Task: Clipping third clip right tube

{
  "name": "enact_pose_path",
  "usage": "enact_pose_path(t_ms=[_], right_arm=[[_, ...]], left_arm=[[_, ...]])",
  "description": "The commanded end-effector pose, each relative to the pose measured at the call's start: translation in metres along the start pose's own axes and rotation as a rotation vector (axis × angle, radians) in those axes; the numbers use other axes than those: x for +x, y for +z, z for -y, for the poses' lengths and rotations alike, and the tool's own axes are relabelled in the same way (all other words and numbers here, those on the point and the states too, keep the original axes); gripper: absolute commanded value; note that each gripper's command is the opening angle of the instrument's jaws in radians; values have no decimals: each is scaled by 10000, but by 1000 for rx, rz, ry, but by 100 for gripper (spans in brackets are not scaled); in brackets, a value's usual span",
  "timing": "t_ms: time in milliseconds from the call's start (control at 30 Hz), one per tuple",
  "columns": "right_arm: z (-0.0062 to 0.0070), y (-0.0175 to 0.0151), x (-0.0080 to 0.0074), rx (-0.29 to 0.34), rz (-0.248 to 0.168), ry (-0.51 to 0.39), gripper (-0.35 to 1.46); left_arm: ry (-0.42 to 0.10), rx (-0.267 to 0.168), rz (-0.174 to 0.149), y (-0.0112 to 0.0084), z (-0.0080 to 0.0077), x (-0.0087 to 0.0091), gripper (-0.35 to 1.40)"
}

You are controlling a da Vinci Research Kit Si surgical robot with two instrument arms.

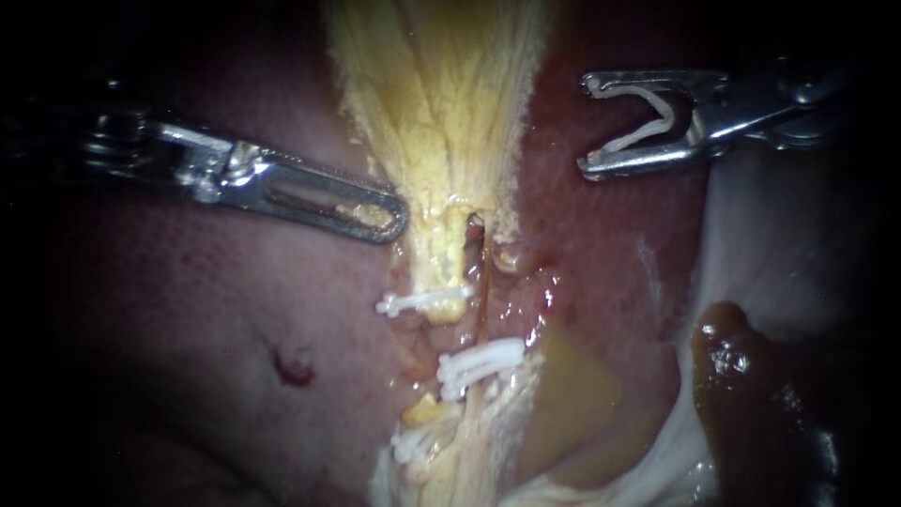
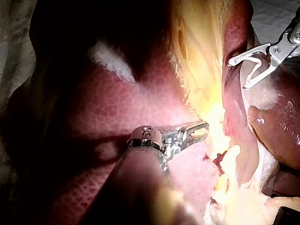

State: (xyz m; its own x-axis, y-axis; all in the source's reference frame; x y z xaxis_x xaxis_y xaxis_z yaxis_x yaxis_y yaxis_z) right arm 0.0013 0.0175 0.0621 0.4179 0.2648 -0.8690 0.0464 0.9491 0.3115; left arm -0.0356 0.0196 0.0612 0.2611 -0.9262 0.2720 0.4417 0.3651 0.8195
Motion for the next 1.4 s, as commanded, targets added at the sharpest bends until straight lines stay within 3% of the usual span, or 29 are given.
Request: enact_pose_path(t_ms=[33, 167, 367, 500, 567, 1000, 1400], right_arm=[[0, 0, 0, 0, 0, 0, 48], [0, 0, 0, 0, 0, 0, 48], [0, 0, 0, 0, 0, 0, 48], [0, 0, 0, 0, 0, 0, 48], [0, 1, 0, 0, 0, 0, 48], [8, 8, 2, 13, -6, 8, 49], [46, 48, -2, 115, -7, 109, 49]], left_arm=[[0, 2, 0, -2, 1, 0, -35], [-7, 9, -5, -18, 0, -4, -35], [-17, -18, 12, -68, -1, -20, -35], [-30, -30, 46, -102, -3, -34, -35], [-35, -29, 52, -109, -3, -38, -35], [-36, -36, 57, -105, -3, -35, -35], [-35, -36, 57, -104, -3, -34, -35]])
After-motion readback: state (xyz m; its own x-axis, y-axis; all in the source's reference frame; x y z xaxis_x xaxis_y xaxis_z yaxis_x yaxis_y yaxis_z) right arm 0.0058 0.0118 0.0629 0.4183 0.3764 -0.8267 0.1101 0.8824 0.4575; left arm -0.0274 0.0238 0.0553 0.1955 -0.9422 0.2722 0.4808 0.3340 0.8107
